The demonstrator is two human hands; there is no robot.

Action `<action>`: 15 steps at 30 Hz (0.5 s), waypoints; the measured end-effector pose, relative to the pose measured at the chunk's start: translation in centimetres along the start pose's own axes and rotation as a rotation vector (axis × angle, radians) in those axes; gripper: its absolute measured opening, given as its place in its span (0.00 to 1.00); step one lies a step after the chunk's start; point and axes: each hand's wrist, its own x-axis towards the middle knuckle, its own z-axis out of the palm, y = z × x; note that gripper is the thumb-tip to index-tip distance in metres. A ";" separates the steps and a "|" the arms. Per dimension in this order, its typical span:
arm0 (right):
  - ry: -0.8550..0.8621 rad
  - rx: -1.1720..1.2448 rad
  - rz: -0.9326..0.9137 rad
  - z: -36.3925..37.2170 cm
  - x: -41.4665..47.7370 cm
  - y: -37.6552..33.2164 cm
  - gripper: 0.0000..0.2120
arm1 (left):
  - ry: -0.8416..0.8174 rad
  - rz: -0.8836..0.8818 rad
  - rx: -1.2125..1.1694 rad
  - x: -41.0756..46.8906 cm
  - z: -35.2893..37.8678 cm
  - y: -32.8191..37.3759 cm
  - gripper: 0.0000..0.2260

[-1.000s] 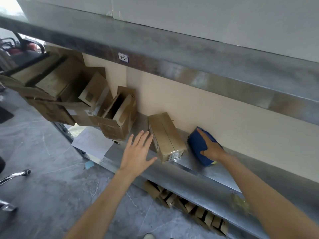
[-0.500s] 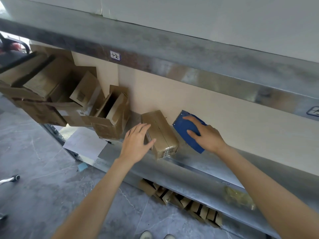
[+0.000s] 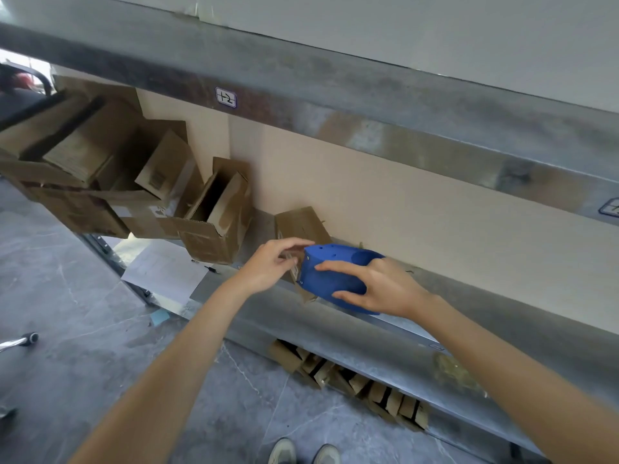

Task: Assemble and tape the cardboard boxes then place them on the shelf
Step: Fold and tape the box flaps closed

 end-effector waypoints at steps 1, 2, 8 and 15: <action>0.002 0.003 -0.007 0.0 -0.1 -0.2 0.24 | -0.018 0.002 -0.012 -0.2 0.1 0.0 0.17; 0.001 0.006 -0.010 0.1 -0.2 -0.3 0.24 | -0.026 0.004 -0.026 -0.3 0.3 -0.1 0.16; 0.007 0.025 -0.025 0.3 -0.8 -0.8 0.23 | 0.030 -0.003 -0.064 -0.6 1.3 -0.5 0.12; -0.028 0.047 -0.011 1.0 -1.3 -0.6 0.24 | 0.200 -0.051 0.054 -0.3 2.6 -0.9 0.12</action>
